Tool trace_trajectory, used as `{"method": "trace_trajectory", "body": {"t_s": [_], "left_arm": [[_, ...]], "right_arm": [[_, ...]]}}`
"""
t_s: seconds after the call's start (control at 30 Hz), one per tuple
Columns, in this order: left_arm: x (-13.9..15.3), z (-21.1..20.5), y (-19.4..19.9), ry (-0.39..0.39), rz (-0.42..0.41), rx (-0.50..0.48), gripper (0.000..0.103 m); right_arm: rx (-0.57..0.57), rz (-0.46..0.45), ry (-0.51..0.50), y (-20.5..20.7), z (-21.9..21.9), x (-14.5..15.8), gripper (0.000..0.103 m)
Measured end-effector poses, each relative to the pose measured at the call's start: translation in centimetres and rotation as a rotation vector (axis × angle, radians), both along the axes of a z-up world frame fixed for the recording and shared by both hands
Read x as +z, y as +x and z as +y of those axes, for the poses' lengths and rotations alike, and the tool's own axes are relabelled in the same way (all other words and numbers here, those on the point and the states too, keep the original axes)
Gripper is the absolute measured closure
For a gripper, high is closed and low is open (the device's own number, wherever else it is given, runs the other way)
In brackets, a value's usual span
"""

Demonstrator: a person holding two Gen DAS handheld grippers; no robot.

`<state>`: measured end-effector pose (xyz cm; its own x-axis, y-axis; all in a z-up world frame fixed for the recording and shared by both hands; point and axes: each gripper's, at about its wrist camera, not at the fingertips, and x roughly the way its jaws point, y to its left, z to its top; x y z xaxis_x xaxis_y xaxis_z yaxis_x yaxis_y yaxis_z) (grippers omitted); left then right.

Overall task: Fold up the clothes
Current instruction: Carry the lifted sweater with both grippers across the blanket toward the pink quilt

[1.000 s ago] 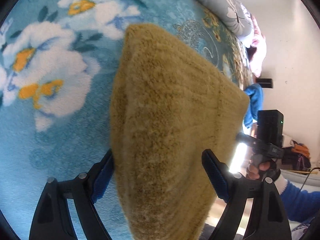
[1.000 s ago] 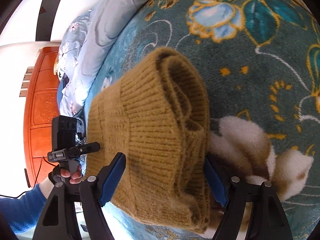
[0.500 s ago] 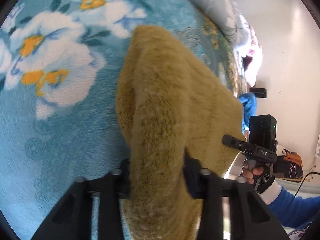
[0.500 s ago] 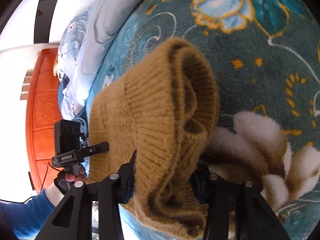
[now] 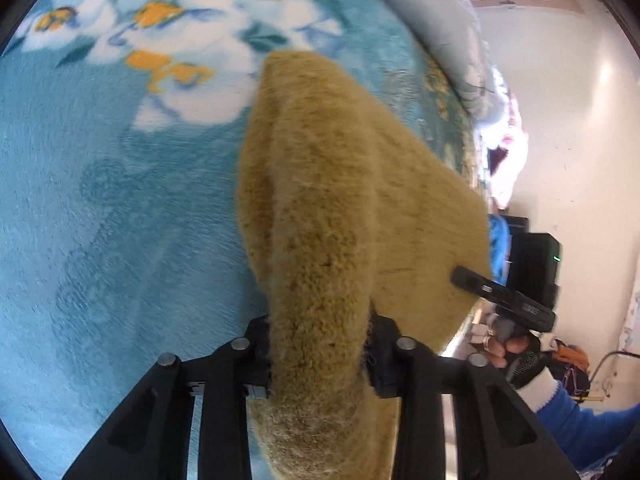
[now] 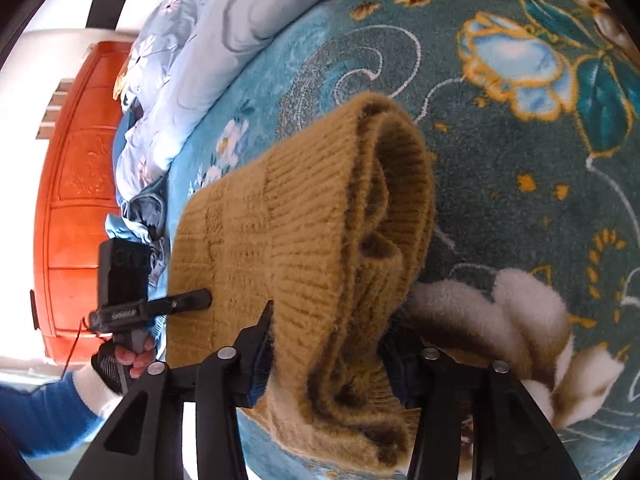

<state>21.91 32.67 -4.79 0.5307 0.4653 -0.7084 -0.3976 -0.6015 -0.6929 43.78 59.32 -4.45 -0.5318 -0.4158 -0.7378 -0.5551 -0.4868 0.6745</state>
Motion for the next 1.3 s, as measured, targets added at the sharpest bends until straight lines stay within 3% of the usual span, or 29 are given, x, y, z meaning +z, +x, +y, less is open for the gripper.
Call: {"method": "trace_trajectory", "body": {"t_s": [0.07, 0.23, 0.47, 0.6, 0.7, 0.97, 1.3], "left_arm": [[-0.2, 0.7, 0.1, -0.009, 0.009, -0.030, 0.057], [-0.5, 2.2, 0.2, -0.017, 0.012, -0.075, 0.053], [-0.1, 2.8, 0.9, -0.037, 0.045, -0.042, 0.053], [0.6, 3.0, 1.6, -0.057, 0.089, -0.020, 0.062], [1.8, 3.0, 2.0, -0.054, 0.121, -0.014, 0.069], [6.3, 2.2, 3.0, 0.002, 0.143, -0.011, 0.071], [12.3, 1.8, 8.0, 0.083, 0.113, -0.033, 0.071]], "right_arm": [[0.008, -0.012, 0.024, 0.7, 0.4, -0.2, 0.040], [-0.048, 0.003, -0.037, 1.9, 1.7, -2.2, 0.034], [-0.115, 0.015, -0.064, 2.4, 1.9, -2.6, 0.033], [-0.123, -0.008, -0.057, 2.0, 1.7, -2.0, 0.051], [-0.126, -0.024, -0.054, 1.6, 1.5, -1.5, 0.058], [-0.102, -0.058, 0.010, 1.4, 0.2, 3.2, 0.063], [-0.101, -0.086, 0.084, 6.5, -1.7, 11.3, 0.063]]}}
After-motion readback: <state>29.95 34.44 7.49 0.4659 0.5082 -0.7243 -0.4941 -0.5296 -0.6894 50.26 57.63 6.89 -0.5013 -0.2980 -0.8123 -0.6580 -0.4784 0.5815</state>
